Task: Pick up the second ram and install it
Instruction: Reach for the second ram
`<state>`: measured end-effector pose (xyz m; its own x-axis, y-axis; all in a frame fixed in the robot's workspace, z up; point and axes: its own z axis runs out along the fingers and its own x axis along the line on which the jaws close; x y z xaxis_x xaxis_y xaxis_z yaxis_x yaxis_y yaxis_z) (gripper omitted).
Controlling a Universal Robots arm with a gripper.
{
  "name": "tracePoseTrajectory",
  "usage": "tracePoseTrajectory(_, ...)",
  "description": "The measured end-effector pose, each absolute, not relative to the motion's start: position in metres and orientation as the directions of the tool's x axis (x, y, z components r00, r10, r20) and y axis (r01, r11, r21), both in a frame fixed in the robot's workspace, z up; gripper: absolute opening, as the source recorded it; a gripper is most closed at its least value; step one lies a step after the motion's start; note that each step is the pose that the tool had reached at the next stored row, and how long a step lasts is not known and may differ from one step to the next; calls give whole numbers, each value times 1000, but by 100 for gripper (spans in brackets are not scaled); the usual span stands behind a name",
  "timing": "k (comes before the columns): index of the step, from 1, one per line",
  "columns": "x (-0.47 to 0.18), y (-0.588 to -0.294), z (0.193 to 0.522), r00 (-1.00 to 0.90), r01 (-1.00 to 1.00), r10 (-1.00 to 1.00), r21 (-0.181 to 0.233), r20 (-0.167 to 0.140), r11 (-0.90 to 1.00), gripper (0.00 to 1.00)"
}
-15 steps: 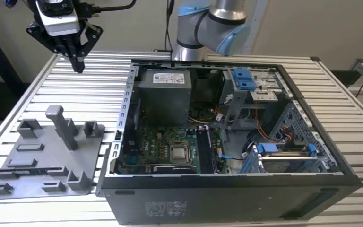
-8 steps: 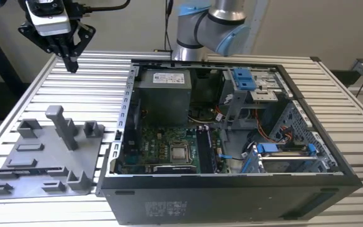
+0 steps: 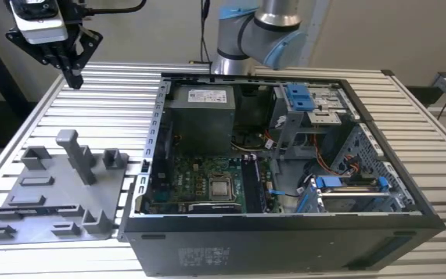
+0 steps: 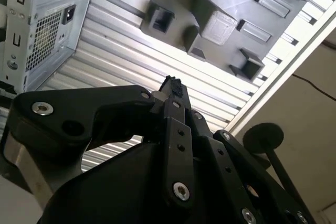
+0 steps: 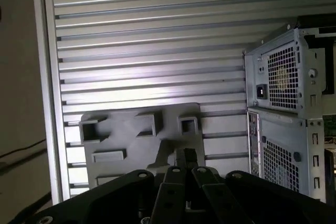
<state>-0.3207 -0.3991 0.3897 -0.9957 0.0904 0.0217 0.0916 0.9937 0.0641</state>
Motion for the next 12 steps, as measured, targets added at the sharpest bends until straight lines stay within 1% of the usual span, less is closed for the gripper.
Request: tracePoseTrajectory(12, -355, -399, 388, -996, 84, 82, 64, 22, 994, 11)
